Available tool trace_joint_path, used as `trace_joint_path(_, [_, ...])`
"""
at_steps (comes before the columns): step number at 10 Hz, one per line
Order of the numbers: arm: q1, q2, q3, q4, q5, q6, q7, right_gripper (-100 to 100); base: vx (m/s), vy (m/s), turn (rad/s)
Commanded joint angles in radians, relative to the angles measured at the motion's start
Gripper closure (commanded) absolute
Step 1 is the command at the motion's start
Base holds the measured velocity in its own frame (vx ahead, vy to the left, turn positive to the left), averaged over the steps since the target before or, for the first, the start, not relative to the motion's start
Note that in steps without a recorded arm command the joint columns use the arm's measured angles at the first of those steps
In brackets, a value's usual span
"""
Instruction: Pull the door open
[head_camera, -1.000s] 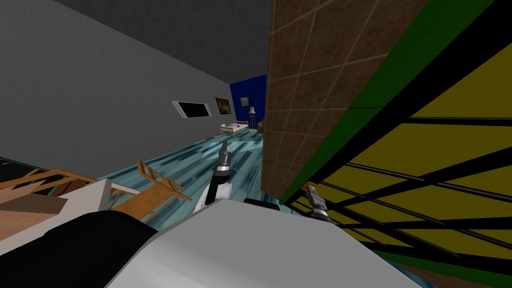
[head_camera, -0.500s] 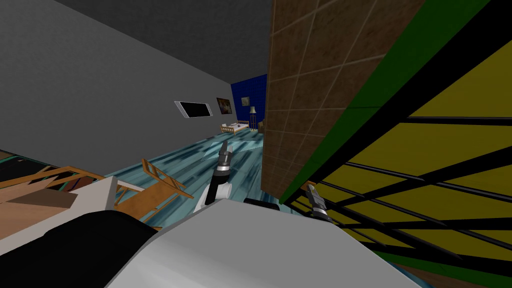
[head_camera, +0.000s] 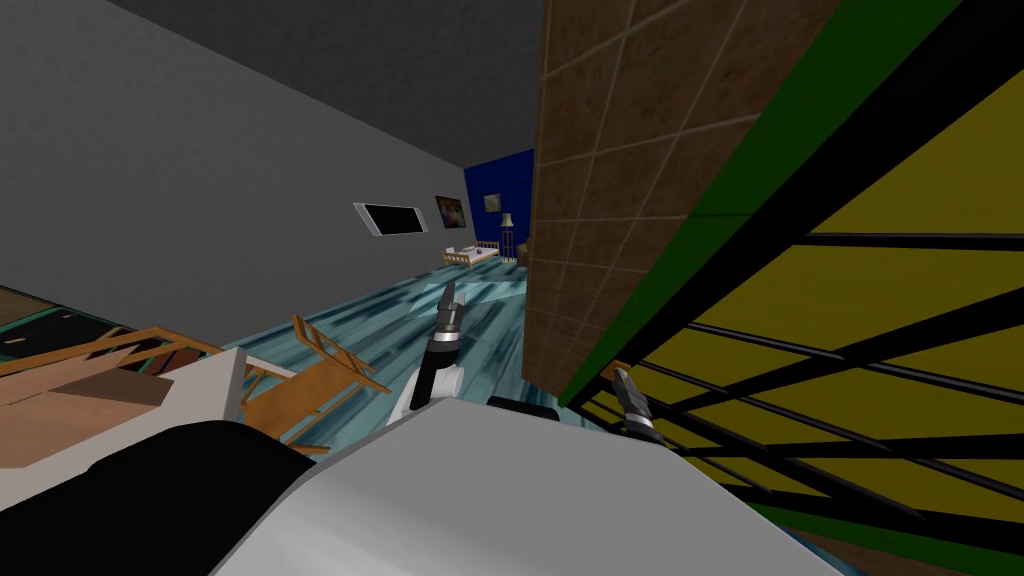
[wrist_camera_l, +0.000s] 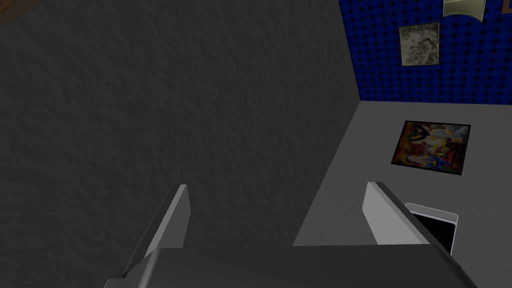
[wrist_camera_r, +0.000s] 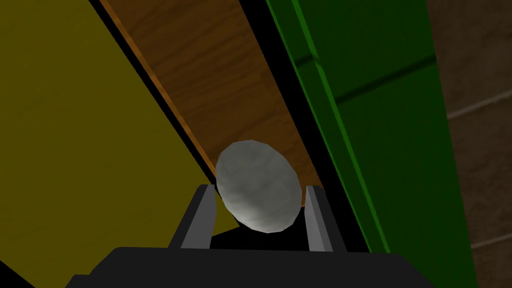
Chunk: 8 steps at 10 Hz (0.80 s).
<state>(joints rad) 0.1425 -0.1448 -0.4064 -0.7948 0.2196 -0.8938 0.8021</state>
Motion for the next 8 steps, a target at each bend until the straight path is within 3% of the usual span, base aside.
trace_joint_path(1, [-0.003, -0.001, 0.014, 0.007, -0.019, 0.000, -0.050, 100, -0.042, -0.014, 0.043])
trace_joint_path(8, [-0.013, -0.012, 0.049, 0.017, -0.074, -0.001, -0.220, 100, -0.031, -0.011, 0.026])
